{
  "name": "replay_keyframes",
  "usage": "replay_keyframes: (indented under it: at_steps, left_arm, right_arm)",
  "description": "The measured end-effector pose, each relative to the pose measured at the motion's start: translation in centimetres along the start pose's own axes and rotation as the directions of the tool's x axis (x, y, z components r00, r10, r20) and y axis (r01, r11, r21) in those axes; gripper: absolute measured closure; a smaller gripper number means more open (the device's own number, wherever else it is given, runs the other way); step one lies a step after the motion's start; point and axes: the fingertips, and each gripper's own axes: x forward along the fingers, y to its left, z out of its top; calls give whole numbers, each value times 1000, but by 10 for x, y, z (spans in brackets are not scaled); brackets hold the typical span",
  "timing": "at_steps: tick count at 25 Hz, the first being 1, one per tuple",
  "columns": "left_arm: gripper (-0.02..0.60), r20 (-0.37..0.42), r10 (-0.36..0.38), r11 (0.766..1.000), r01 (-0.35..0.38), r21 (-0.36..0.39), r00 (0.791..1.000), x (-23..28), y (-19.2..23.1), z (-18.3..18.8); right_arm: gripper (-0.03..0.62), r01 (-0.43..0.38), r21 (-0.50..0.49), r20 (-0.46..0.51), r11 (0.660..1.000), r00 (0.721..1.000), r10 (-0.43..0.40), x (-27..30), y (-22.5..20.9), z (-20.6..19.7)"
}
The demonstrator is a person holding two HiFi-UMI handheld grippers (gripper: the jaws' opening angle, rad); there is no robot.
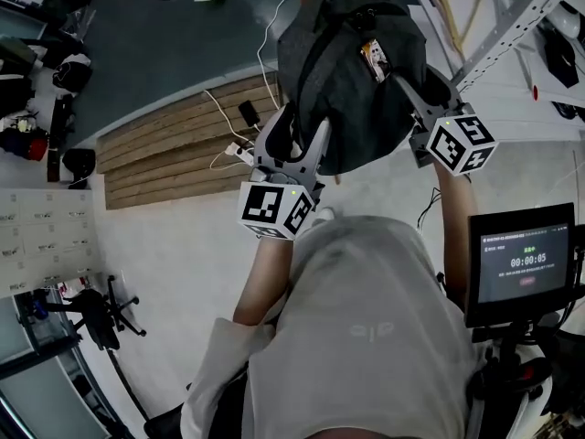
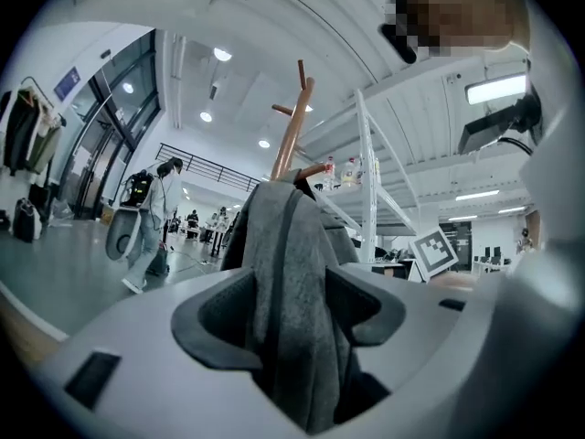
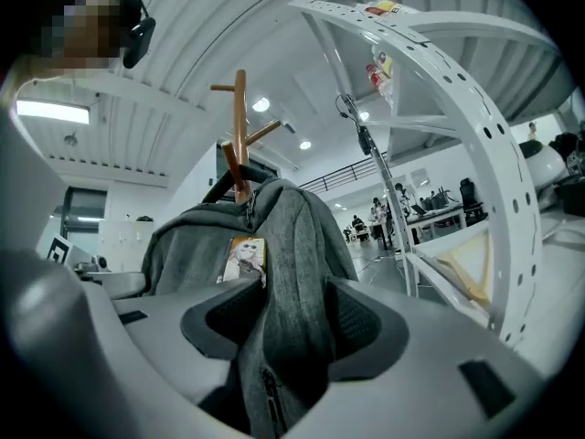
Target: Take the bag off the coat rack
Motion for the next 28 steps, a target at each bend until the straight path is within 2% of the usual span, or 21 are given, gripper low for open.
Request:
replay_keyframes:
  at_steps: [3,6,12,15,19,23,28]
  left_arm:
    - [344,11,53,999,-53,10,999,0,5,-2]
    - [344,36,62,998,-61,-13,997,3,5,-3]
    - [345,98,76,997,-72,-42,992,12,5,-5]
    - [347,120,74,995,-66,-68,990,19,6,-5]
    - [365,159,117,990,-103,-92,980,23,10,-7]
    - [389,154,111,990,-96,-107,982,32,8,-7]
    - [429,151,126,986,-106,-129,981,43,5,-5]
  right_arm:
    - [381,41,-42,-14,998,999,-42,3,-1,-6]
    - [384,68,-74,-22,995,997,-70,3,-3,-7]
    - [419,36,37,13,999,999,-36,5,-12,-6]
    - [436,67,22,12,998,998,-67,7,-18,-6]
    - [450,85,12,38,996,996,-85,11,-18,-7]
    - [456,123,-21,58,992,991,-121,10,-25,-6]
    - [488,106,18,36,994,994,-107,11,-34,0]
